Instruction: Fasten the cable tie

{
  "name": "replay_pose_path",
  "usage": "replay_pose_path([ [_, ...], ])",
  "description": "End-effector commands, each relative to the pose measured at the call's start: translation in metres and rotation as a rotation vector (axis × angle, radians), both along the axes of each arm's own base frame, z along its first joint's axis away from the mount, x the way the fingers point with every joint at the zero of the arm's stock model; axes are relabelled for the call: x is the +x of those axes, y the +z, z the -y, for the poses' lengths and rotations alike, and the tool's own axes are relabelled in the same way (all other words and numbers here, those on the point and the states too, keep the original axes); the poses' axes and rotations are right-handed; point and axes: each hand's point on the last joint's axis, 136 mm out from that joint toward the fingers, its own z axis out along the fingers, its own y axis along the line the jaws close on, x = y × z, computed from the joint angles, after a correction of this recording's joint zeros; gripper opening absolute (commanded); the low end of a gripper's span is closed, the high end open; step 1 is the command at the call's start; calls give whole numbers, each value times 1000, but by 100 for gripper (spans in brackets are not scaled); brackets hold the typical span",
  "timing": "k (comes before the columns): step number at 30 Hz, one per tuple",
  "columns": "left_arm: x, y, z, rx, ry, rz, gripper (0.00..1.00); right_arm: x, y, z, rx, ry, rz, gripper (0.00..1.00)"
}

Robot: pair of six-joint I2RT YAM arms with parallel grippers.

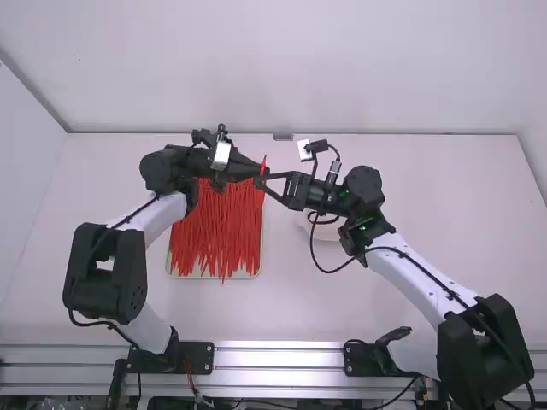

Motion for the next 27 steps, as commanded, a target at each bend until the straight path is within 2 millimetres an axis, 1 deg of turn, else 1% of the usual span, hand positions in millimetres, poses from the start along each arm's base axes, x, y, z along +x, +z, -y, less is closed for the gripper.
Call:
replay_pose_path([
  [1, -15, 8, 5, 8, -33, 50, 1, 5, 6, 5, 12, -43, 13, 0],
  [9, -16, 2, 5, 8, -33, 44, 1, 12, 6, 14, 11, -59, 8, 0],
  [14, -17, -3, 5, 8, -32, 42, 1, 13, 6, 15, 13, -64, 11, 0],
  [18, -17, -4, 5, 9, -32, 39, 1, 15, 11, 18, 25, -71, 34, 0],
  [27, -17, -2, 4, 8, -28, 45, 1, 20, 10, 24, 23, -91, 30, 0],
])
